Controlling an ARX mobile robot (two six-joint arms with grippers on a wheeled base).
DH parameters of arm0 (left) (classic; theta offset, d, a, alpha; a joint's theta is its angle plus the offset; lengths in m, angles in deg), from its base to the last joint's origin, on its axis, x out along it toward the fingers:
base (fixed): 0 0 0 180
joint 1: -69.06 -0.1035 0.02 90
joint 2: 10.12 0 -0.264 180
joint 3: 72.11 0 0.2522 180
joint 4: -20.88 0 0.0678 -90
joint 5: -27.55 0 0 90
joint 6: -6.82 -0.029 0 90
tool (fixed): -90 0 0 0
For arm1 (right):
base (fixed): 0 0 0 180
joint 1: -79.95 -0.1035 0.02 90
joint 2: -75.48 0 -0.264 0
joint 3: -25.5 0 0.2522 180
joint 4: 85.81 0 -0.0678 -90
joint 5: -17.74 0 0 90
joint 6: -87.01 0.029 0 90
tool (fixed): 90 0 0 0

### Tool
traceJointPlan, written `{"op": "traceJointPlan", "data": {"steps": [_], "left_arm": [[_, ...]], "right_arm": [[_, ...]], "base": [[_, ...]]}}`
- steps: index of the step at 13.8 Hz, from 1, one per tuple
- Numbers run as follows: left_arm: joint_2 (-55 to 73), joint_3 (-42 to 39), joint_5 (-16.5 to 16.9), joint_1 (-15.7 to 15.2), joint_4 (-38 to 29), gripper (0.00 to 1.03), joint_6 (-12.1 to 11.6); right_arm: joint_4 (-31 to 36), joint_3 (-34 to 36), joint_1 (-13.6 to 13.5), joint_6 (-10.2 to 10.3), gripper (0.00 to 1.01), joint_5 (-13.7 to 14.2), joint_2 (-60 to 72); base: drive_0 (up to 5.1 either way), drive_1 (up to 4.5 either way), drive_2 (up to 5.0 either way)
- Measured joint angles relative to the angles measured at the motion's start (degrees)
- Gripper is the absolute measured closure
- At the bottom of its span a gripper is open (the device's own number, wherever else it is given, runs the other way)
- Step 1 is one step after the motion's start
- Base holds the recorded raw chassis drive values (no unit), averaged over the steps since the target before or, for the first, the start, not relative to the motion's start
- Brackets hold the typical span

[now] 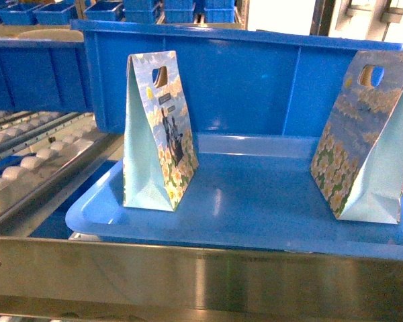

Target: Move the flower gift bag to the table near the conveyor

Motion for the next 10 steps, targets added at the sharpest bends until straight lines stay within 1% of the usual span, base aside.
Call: {"op": "traceJointPlan", "data": {"steps": [9,10], "left_arm": [[0.0,0.0,0.0,0.0,0.0,0.05,0.0],[0.2,0.0,0.0,-0.1,-1.0,0.05,0.0]], "right_arm": [[0.0,0.0,0.0,0.0,0.03,0.0,0.0],[1.5,0.0,-3.1,-0.3,0.03,2.7,0.0]], "base": [[0.0,0.00,0.0],[0.0,0.00,0.0]]}}
